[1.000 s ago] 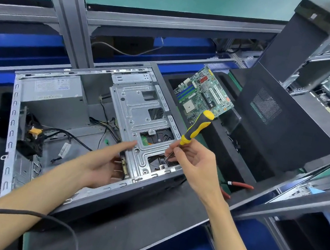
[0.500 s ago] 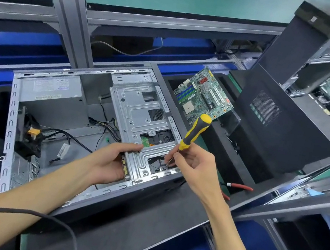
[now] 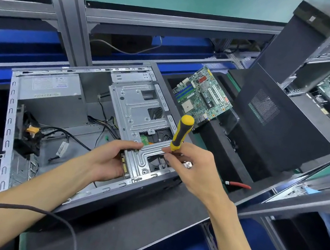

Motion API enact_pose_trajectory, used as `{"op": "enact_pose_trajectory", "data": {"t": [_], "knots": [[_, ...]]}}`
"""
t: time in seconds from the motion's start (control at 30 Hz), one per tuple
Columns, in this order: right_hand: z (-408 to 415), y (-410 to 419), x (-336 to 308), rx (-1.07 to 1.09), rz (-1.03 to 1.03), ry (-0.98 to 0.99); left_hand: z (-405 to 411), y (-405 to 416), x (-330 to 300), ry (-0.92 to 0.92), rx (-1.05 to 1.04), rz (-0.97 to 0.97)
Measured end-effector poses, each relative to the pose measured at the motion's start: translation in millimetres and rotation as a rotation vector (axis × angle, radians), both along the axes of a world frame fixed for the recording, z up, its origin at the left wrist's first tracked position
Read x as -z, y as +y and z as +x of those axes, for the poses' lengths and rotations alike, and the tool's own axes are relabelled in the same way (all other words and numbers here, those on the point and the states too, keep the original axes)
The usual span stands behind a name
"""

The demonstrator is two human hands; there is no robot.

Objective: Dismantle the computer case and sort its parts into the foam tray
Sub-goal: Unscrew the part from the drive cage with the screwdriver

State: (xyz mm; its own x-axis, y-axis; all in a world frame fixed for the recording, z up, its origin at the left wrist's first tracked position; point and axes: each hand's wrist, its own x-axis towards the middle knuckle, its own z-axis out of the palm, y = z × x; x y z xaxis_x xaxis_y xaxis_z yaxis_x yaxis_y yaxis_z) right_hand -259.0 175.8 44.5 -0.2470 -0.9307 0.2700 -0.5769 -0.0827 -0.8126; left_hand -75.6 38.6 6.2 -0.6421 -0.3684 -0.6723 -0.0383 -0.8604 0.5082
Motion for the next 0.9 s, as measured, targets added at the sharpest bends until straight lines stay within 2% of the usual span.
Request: {"op": "enact_pose_trajectory", "data": {"t": [0.17, 0.27, 0.5, 0.6, 0.67, 0.8, 0.83, 0.9], "knots": [[0.0, 3.8, -7.7, -0.029, 0.144, 0.01, -0.4, 0.4, -0.4, -0.006, 0.005, -0.017], [2.3, 4.8, -13.0, -0.081, 0.177, -0.064, -0.7, 0.6, -1.1, -0.007, -0.002, -0.016], [13.9, 4.2, -15.9, -0.108, 0.13, -0.21, -1.5, 1.1, -3.9, 0.012, 0.012, -0.009], [20.1, 0.2, -18.5, -0.029, 0.075, -0.224, -1.3, 0.5, -4.2, 0.012, 0.01, -0.003], [21.3, -3.9, -22.3, 0.018, 0.068, -0.197, -1.5, 0.5, -4.3, 0.017, 0.016, 0.003], [13.1, -9.0, -29.4, 0.112, 0.118, 0.117, -1.8, 1.3, -4.9, 0.025, 0.023, 0.003], [11.5, -10.3, -31.9, 0.121, 0.128, 0.148, -1.8, 1.0, -4.4, 0.027, 0.021, 0.005], [9.5, -12.3, -33.6, 0.098, 0.112, 0.088, -1.5, 0.3, -3.3, 0.028, 0.02, 0.009]]}}
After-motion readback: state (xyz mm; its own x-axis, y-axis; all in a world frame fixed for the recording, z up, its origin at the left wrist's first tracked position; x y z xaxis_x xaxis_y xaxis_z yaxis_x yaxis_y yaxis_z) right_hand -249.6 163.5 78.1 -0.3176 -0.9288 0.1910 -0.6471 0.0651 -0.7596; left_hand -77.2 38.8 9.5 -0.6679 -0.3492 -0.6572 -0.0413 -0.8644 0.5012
